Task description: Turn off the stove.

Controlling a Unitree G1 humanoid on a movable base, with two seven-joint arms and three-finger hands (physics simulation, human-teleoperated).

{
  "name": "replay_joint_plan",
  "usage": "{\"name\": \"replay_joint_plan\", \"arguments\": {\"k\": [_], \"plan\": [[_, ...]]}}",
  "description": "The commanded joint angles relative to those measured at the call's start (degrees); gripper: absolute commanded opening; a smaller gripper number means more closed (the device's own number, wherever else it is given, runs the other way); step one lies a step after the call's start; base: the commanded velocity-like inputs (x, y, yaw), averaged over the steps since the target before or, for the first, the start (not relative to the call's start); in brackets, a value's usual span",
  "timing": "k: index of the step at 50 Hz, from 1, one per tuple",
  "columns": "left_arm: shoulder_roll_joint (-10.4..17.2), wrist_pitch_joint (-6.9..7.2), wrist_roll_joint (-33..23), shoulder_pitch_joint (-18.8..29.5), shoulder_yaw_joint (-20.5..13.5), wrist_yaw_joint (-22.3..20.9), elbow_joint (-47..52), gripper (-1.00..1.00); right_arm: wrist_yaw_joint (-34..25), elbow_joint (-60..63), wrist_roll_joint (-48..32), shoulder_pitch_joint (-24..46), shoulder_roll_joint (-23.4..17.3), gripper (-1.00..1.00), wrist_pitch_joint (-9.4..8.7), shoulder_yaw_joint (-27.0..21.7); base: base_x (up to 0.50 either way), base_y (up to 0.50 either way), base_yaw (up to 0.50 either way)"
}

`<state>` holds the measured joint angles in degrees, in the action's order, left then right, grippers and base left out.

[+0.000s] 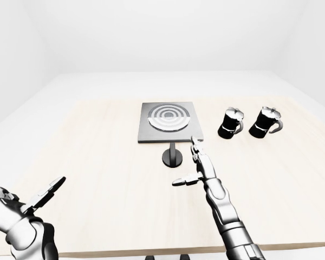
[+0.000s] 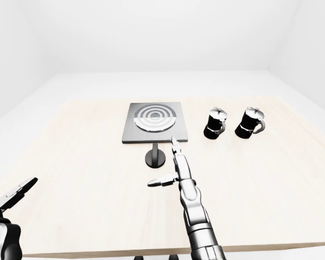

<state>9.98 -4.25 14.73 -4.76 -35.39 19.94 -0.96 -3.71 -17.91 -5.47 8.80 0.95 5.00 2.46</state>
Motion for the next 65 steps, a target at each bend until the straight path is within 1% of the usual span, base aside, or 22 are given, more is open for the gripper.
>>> {"name": "replay_joint_plan", "arguments": {"k": [1,9,21,26,28,30,32,33,35,38,39,40,41,46,49,52,55,56,57,58,59,65], "plan": [[-0.33,-0.75,0.36,-0.39,0.21,0.39,-1.0,1.0,-0.13,-8.43,-1.14,3.92,1.11,1.0,0.0,0.86,0.0,0.0,0.0],[-0.5,-0.75,0.39,-0.61,0.13,0.02,-1.13,1.0,0.53,-13.44,-2.31,5.83,2.02,1.0,0.0,1.36,0.0,0.0,0.0],[-0.52,-0.75,0.31,-0.55,0.24,0.13,-1.14,1.0,0.18,-14.23,-2.33,5.97,2.04,1.0,0.0,1.34,0.0,0.0,0.0],[-0.2,-0.75,1.34,-0.42,-0.05,-0.21,-0.61,1.0,-0.11,-14.97,-2.54,6.16,2.13,1.0,0.0,1.39,0.0,0.0,0.0],[-0.14,-0.75,2.18,-0.89,-0.37,-0.51,1.14,1.0,-0.18,-15.05,-2.49,6.25,2.12,1.0,0.0,1.31,0.0,0.0,0.0],[-0.22,-0.75,1.64,-0.57,-0.29,-0.55,0.26,1.0,-0.17,-14.45,-2.66,6.07,2.14,1.0,0.0,1.41,0.0,0.0,0.0],[-0.05,-0.13,2.21,-0.77,-0.57,-0.6,1.41,1.0,-0.24,-13.89,-2.71,5.86,2.12,1.0,0.0,1.45,0.0,0.0,0.0],[-0.16,-0.15,2.25,-0.84,-0.63,-0.84,1.51,1.0,-0.25,-13.46,-2.74,5.74,2.17,1.0,0.0,1.51,0.0,0.0,0.0],[-0.46,-0.71,2.27,-1.12,-0.81,-1.59,1.69,1.0,-0.27,-13.27,-2.83,5.67,2.2,1.0,0.0,1.6,0.0,0.0,0.0],[-0.43,-0.75,2.64,-1.01,-0.84,-2.4,1.26,1.0,-0.31,-13.15,-2.97,5.6,2.25,1.0,0.0,1.72,0.0,0.0,0.0],[-0.46,-0.74,2.56,-1.0,-0.93,-2.2,1.45,1.0,-0.3,-13.11,-3.09,5.66,2.27,1.0,0.0,1.77,0.0,0.0,0.0],[-0.44,-0.43,2.69,-1.06,-0.98,-2.22,1.71,1.0,-0.29,-13.08,-3.13,5.68,2.28,1.0,0.0,1.78,0.0,0.0,0.0],[-0.51,-0.71,2.67,-0.96,-1.06,-2.1,1.61,1.0,-0.36,-13.02,-3.11,5.66,2.29,1.0,0.0,1.78,0.0,0.0,0.0],[-0.61,-0.75,2.9,-0.96,-1.06,-2.02,1.45,1.0,-0.31,-14.33,-3.06,5.97,2.36,1.0,0.0,1.7,0.0,0.0,0.0],[-0.45,-0.75,1.5,-0.1,-0.72,-0.38,-0.45,1.0,-0.34,-15.23,-3.14,6.27,2.42,1.0,0.0,1.71,0.0,0.0,0.0],[-0.09,-0.75,2.61,-0.59,-0.72,-0.48,1.07,1.0,-0.41,-15.95,-3.13,6.65,2.47,1.0,0.0,1.67,0.0,0.0,0.0],[-0.03,-0.75,0.3,-0.13,-0.14,-0.36,-0.83,1.0,-0.53,-15.13,-3.31,6.57,2.6,1.0,0.0,1.86,0.0,0.0,0.0],[0.0,-0.75,0.83,-0.26,-0.24,-0.36,-0.33,1.0,-0.54,-14.89,-3.38,6.5,2.65,1.0,0.0,1.93,0.0,0.0,0.0],[0.09,-0.61,2.81,-0.55,-0.69,-0.86,1.13,1.0,-0.53,-14.71,-3.5,6.46,2.7,1.0,0.0,2.03,0.0,0.0,0.0],[0.13,-0.22,2.92,-0.41,-0.87,-0.66,1.22,1.0,-0.52,-14.72,-3.57,6.48,2.74,1.0,0.0,2.07,0.0,0.0,0.0],[0.17,-0.75,1.67,0.02,-0.53,-0.12,0.07,1.0,-0.53,-14.93,-3.66,6.58,2.8,1.0,0.0,2.14,0.0,0.0,0.0],[0.06,-0.75,1.29,-0.02,-0.27,0.07,-0.65,1.0,-0.69,-15.24,-3.87,6.86,3.04,1.0,0.0,2.33,0.0,0.0,0.0]]}}
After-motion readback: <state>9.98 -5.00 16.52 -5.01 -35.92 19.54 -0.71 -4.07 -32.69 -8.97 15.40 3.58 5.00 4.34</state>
